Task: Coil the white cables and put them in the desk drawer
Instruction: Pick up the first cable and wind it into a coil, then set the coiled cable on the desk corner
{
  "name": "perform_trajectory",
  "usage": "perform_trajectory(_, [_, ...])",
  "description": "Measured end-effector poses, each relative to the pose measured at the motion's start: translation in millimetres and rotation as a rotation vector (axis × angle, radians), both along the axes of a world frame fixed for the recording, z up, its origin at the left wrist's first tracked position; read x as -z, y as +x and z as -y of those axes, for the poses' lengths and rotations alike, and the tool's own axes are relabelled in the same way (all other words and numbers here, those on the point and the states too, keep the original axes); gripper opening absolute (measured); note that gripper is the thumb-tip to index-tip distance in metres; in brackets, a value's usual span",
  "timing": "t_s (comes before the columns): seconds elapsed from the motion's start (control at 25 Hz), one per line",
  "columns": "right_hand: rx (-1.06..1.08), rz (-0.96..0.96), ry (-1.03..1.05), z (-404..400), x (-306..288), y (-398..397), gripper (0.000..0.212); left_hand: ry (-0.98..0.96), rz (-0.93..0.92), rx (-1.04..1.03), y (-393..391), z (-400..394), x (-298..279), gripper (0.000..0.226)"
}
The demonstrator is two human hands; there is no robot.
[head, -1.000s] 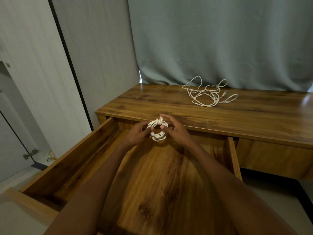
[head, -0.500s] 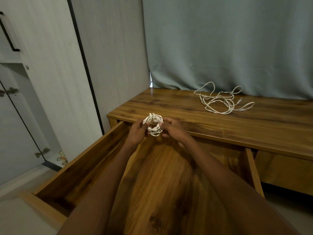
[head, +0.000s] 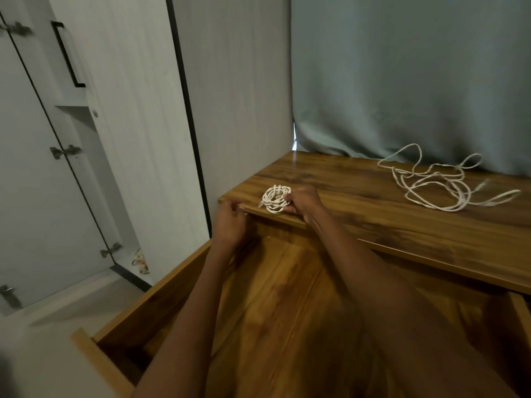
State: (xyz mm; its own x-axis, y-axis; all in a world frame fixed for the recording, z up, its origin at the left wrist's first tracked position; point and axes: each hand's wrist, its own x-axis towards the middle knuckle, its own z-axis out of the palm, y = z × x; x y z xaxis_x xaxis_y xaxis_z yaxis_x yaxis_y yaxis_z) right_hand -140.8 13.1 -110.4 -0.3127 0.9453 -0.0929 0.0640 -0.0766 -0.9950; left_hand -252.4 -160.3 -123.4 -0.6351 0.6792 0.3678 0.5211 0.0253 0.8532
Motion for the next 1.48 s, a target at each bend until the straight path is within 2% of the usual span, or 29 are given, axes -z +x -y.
perform_trajectory(0.16, [-0.010,0.123,-0.007,-25.0,4.1,-45.1,0.028,-0.109,-0.067,-0.092,-25.2,-8.2,10.0,0.019])
perform_trajectory(0.32, [-0.011,0.392,0.190,-41.2,-0.4,-80.5,0.022,-0.155,-0.148,-0.121,-27.2,-18.5,18.2,0.018])
perform_trajectory(0.6, [-0.041,0.433,0.325,-57.3,0.9,-115.2,0.018,-0.156,-0.288,-0.100,-13.4,-43.8,21.8,0.025])
perform_trajectory(0.68, [-0.047,0.394,0.355,-55.3,3.6,-111.0,0.009,-0.146,-0.306,-0.105,-9.2,-49.3,18.4,0.027])
perform_trajectory(0.72, [-0.050,0.356,0.360,-54.8,5.9,-105.8,0.014,-0.143,-0.306,-0.103,-6.2,-51.7,16.7,0.027])
perform_trajectory(0.8, [-0.044,0.316,0.360,-58.2,11.7,-89.4,0.020,-0.133,-0.298,-0.090,0.3,-54.5,15.5,0.028])
perform_trajectory(1.12, [-0.067,0.175,0.368,-58.6,20.4,36.1,0.013,-0.145,-0.316,0.042,29.4,-57.4,16.7,0.035])
perform_trajectory(1.2, [-0.037,0.230,0.433,-51.6,21.5,74.4,0.016,-0.141,-0.341,0.101,45.6,-59.3,16.2,0.036])
perform_trajectory(1.28, [0.023,0.373,0.578,-42.2,19.7,117.9,0.019,-0.128,-0.381,0.165,65.7,-61.2,15.4,0.037])
perform_trajectory(1.48, [0.342,0.660,0.874,-28.3,18.0,225.5,0.029,-0.132,-0.513,0.345,115.2,-63.4,23.3,0.038])
